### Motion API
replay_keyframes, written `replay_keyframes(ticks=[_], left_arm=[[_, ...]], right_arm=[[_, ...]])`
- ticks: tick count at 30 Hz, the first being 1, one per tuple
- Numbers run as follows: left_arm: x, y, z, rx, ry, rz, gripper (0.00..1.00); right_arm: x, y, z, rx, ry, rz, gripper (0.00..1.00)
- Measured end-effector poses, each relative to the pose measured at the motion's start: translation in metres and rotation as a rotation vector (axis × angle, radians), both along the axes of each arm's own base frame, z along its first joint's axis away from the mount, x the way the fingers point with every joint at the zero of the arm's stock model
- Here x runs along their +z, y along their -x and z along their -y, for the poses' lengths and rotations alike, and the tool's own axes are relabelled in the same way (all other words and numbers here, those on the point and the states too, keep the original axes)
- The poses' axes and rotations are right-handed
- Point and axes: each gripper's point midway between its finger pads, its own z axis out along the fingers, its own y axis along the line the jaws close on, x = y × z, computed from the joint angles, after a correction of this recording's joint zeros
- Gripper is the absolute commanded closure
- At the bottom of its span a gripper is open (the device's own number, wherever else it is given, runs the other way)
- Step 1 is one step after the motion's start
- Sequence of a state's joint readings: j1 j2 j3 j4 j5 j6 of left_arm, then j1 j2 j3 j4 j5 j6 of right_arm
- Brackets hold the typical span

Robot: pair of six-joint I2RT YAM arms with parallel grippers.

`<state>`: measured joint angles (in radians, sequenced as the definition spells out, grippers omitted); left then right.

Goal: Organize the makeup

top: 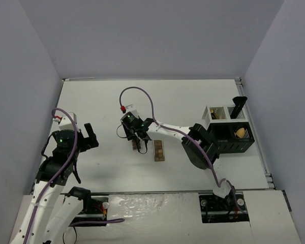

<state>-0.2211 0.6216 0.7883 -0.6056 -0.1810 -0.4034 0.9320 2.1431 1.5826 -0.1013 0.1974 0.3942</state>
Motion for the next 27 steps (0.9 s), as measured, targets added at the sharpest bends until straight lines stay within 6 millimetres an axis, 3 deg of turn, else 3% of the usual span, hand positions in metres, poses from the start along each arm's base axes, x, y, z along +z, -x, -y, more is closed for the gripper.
replay_keyframes(ticks=[4, 9, 14, 21, 24, 27], left_arm=[[0.0, 0.0, 0.0, 0.0, 0.001, 0.0, 0.03], [0.0, 0.0, 0.0, 0.001, 0.002, 0.0, 0.03], [0.0, 0.0, 0.0, 0.001, 0.002, 0.0, 0.03], [0.0, 0.0, 0.0, 0.001, 0.002, 0.0, 0.03], [0.0, 0.0, 0.0, 0.001, 0.002, 0.0, 0.03], [0.0, 0.0, 0.0, 0.001, 0.002, 0.0, 0.03]], right_arm=[[-0.013, 0.001, 0.001, -0.002, 0.02, -0.015, 0.65], [-0.012, 0.0, -0.003, -0.004, 0.016, -0.008, 0.77], [-0.014, -0.002, -0.005, -0.01, 0.02, 0.001, 1.0], [-0.011, -0.005, -0.002, -0.015, 0.042, 0.026, 1.0], [0.001, -0.011, 0.006, -0.026, 0.059, 0.065, 1.0], [0.034, -0.018, 0.024, -0.051, 0.05, 0.14, 1.0]])
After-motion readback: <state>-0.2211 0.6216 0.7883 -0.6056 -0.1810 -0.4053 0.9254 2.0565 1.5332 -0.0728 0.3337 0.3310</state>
